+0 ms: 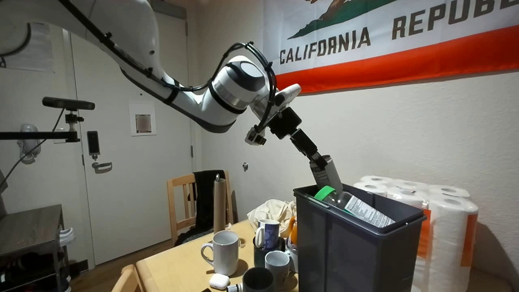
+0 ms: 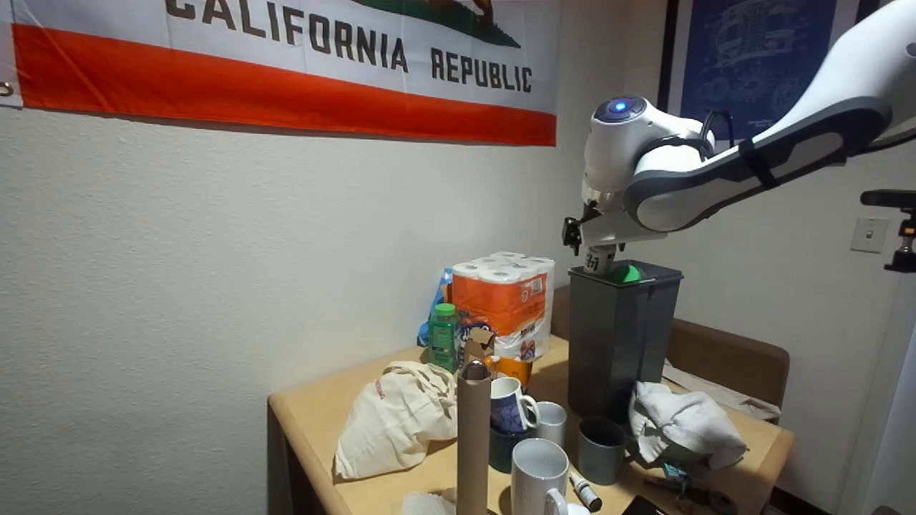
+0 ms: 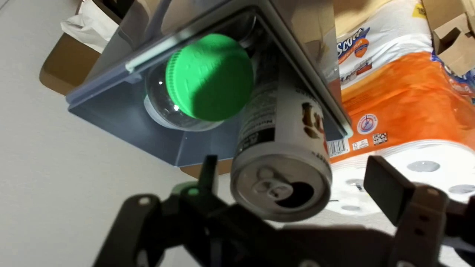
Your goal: Put the can and the tissue roll in the bin
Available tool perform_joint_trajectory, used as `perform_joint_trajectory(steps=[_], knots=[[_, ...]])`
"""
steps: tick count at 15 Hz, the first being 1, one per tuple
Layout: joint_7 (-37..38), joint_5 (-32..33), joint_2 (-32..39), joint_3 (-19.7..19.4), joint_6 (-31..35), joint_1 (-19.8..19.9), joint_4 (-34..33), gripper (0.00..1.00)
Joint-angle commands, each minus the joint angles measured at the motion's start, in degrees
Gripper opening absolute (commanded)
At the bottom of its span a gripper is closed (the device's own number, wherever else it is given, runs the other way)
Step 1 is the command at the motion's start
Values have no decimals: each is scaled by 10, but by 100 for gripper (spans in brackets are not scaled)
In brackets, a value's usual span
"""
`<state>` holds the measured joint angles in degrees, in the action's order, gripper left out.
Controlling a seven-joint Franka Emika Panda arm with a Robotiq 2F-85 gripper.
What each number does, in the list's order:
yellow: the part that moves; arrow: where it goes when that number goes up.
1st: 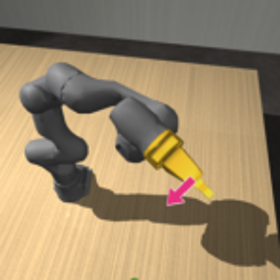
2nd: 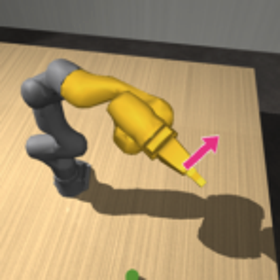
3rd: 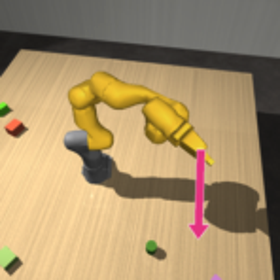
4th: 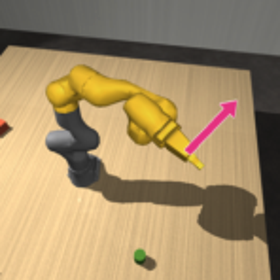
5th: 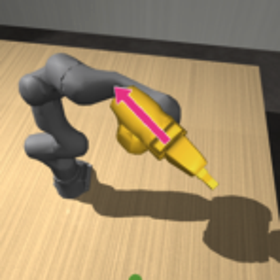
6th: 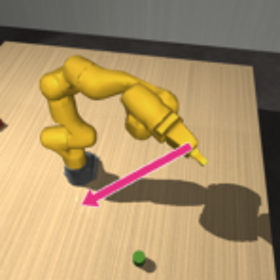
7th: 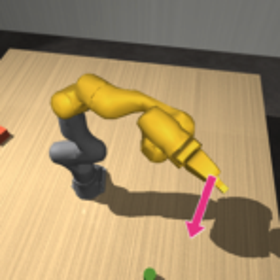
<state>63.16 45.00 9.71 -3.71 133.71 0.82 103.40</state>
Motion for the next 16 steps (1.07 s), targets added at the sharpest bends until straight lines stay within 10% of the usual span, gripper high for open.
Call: perform_joint_trajectory(steps=[1,7,16], knots=[[-31,-19,-25,12,-30,-20,-3,100],[-108,-60,-54,60,-110,-66,-34,100],[-326,-291,13,100,-124,-96,-51,100]])
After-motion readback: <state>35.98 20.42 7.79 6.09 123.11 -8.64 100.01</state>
